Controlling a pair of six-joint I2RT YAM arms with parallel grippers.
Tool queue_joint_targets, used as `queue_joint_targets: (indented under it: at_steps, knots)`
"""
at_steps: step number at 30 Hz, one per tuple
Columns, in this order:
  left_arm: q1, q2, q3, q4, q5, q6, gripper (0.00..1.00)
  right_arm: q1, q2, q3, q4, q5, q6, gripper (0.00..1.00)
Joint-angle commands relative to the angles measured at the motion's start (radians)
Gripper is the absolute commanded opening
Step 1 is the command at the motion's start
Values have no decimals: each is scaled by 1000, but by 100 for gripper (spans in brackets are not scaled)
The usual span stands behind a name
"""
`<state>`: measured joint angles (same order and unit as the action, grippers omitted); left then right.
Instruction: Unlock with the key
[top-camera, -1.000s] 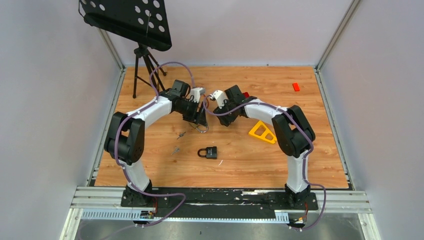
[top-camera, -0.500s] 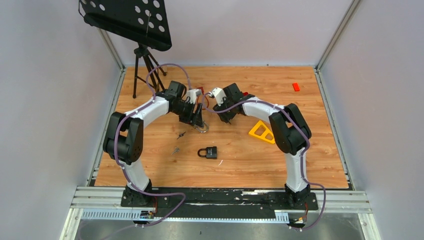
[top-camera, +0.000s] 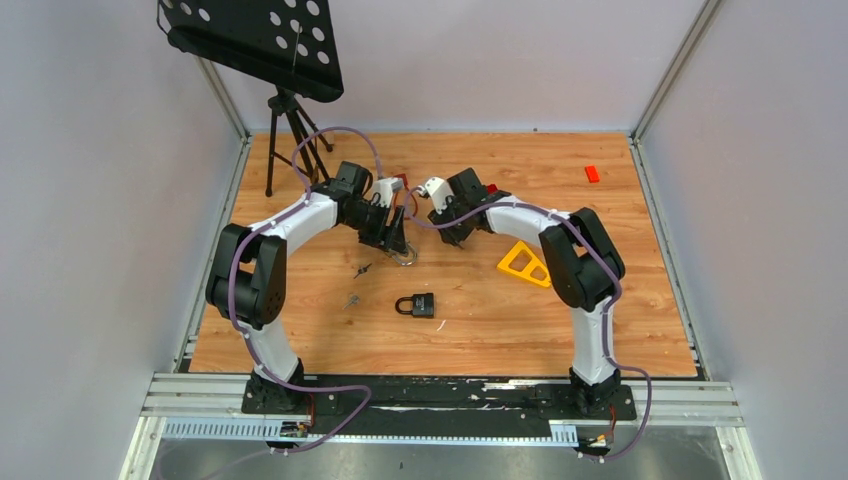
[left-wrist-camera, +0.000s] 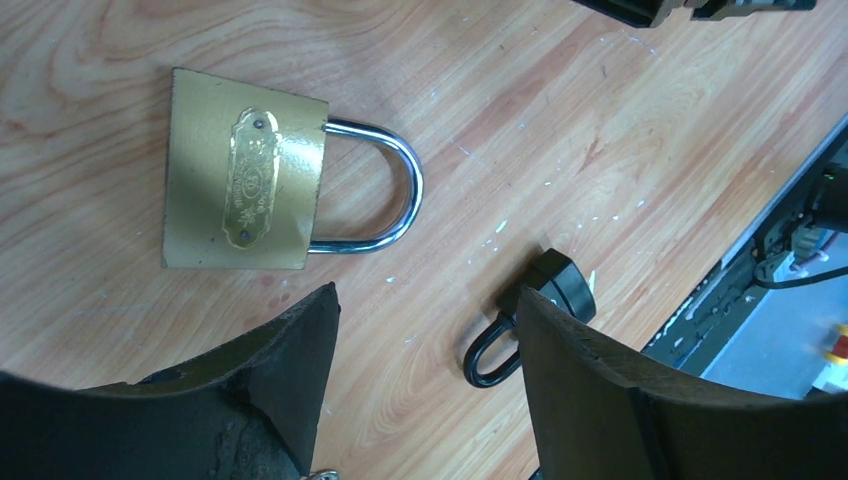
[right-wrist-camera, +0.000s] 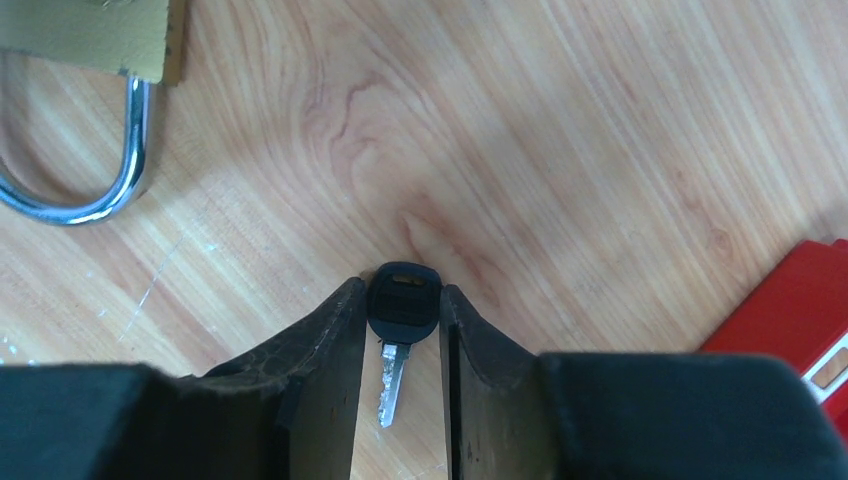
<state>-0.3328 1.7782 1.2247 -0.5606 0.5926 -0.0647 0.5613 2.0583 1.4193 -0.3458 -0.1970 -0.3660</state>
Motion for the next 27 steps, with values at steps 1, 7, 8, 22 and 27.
queue_joint_targets:
  at_steps: [1,7,8,22,27]
  knots:
    - [6,-13,12,30,66,-8,73,-4,-65,-65,-42,-74,-19,18]
    - [6,99,87,46,167,-78,73,-7,-175,-166,6,-198,-61,14]
    - [4,123,101,50,182,-95,72,-6,-187,-185,17,-216,-65,14]
    - [-54,249,207,106,219,-221,70,-6,-238,-233,57,-198,-79,29]
    - [-54,227,182,109,200,-204,70,-6,-202,-212,25,-138,-110,48]
